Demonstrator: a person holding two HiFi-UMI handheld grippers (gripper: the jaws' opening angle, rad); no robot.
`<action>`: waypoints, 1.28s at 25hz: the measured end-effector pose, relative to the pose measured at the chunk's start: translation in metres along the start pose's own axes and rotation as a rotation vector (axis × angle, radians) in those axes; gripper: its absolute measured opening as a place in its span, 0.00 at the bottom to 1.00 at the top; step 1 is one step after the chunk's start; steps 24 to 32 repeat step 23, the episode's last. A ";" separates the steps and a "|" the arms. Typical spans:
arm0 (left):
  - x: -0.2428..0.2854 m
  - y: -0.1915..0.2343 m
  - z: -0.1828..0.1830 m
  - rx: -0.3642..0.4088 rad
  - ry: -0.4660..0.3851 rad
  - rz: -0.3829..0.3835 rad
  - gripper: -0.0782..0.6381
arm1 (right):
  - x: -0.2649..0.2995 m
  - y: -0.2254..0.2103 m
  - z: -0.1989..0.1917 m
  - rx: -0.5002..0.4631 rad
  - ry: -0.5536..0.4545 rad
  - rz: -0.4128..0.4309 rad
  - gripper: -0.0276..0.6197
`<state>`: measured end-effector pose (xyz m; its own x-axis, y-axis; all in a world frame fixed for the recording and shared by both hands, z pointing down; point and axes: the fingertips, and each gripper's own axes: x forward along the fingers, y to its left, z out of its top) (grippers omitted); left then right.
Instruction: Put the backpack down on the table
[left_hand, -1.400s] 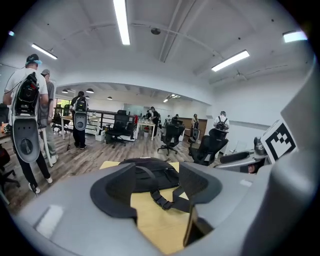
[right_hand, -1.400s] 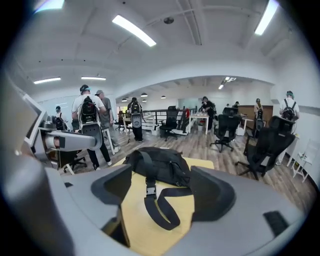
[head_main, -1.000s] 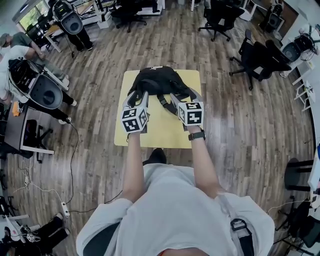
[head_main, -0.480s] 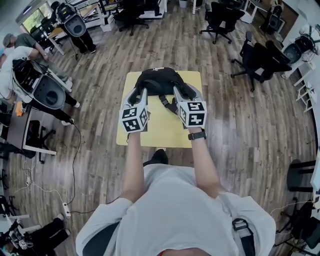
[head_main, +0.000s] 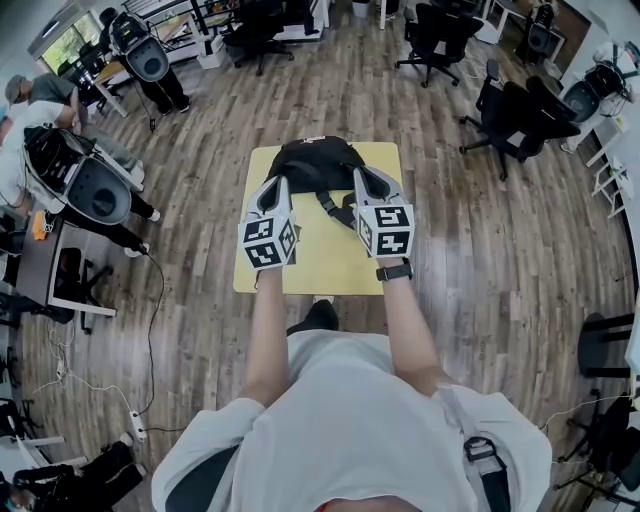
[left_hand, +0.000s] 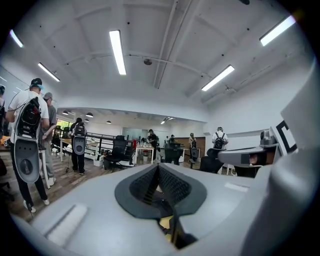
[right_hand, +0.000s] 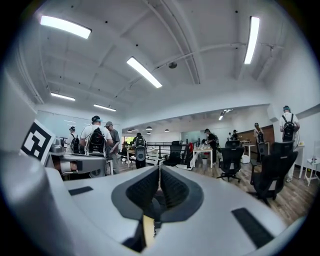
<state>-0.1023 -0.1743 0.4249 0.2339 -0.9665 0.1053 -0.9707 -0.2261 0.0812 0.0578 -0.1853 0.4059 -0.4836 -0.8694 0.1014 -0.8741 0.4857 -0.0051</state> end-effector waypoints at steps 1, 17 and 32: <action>-0.001 0.000 0.001 -0.001 -0.005 0.000 0.12 | -0.001 0.000 0.002 -0.005 -0.005 -0.001 0.07; 0.023 0.021 -0.001 -0.008 0.011 0.002 0.12 | 0.033 0.001 0.007 -0.002 -0.018 0.010 0.06; 0.039 0.038 -0.008 -0.019 0.046 -0.001 0.12 | 0.057 0.003 0.002 0.010 0.005 0.002 0.06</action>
